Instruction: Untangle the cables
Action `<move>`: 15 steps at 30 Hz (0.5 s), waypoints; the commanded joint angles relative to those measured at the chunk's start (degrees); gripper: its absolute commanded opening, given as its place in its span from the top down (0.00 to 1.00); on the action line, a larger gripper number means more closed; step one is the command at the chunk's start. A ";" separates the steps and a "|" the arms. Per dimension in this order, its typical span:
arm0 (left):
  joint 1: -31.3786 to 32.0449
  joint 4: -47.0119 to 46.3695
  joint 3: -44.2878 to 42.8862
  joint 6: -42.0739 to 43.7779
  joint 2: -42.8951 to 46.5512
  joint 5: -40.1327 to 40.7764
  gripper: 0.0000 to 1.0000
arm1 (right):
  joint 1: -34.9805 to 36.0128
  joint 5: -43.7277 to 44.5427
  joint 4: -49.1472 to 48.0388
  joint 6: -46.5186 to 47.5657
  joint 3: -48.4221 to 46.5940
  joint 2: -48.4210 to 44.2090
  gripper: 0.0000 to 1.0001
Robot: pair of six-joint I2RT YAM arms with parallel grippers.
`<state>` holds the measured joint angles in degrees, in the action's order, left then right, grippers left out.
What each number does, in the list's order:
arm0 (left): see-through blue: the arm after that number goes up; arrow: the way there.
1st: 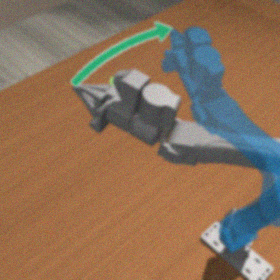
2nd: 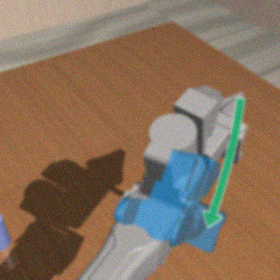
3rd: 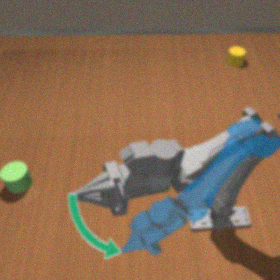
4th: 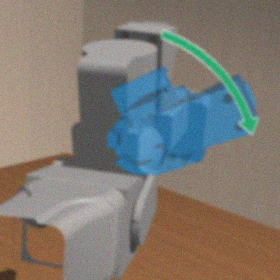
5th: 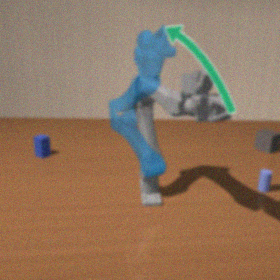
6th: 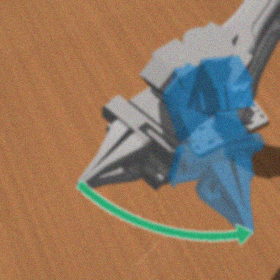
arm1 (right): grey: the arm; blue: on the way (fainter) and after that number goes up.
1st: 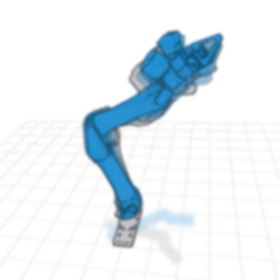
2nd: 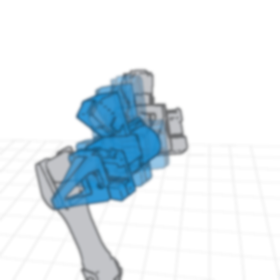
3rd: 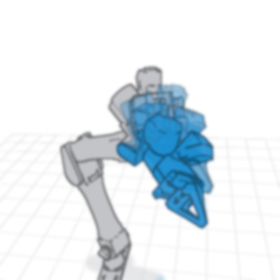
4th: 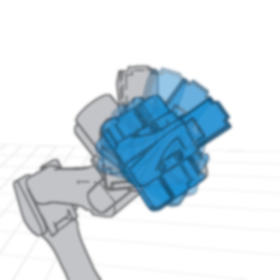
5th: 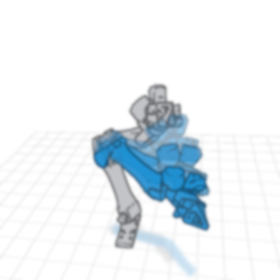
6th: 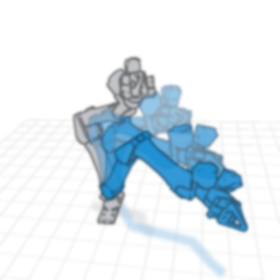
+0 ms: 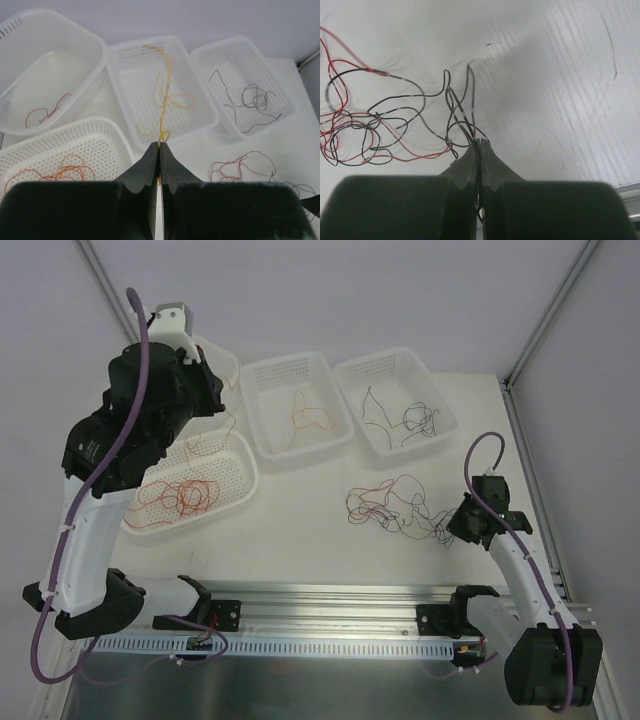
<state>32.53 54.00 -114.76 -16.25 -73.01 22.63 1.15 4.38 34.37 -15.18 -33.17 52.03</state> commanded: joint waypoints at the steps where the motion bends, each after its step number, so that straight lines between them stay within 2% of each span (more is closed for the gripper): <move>1: -0.19 1.11 -8.17 4.30 -2.74 -1.62 1.00 | -0.53 -2.44 1.67 1.47 -2.16 -0.53 0.99; 5: -0.19 0.76 -13.90 5.00 -6.43 -3.91 1.00 | -0.53 -6.31 1.40 3.39 -1.90 0.96 0.93; 8: -0.71 -1.26 -16.02 6.32 -9.07 -3.12 1.00 | -0.44 -7.72 1.66 4.19 -1.81 0.27 0.78; 9: -0.98 -1.70 -16.28 6.49 -9.69 -3.21 1.00 | -0.44 -8.07 1.67 4.37 -1.73 -0.08 0.66; 12: -2.12 -4.94 -17.69 7.20 -12.15 -4.26 1.00 | -0.36 -9.13 2.45 5.24 -2.16 -1.58 0.49; 14: -3.08 -8.36 -17.78 7.90 -13.82 -4.79 1.00 | -0.44 -9.66 3.68 5.69 -2.87 -2.37 0.42; 15: -3.53 -9.51 -17.78 7.99 -14.43 -5.23 1.00 | -0.27 -9.92 3.95 6.12 -3.04 -3.33 0.35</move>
<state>30.46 50.87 -130.63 -10.61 -86.39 19.31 0.99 -3.49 36.03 -10.85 -33.28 51.13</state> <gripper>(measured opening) 0.008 0.619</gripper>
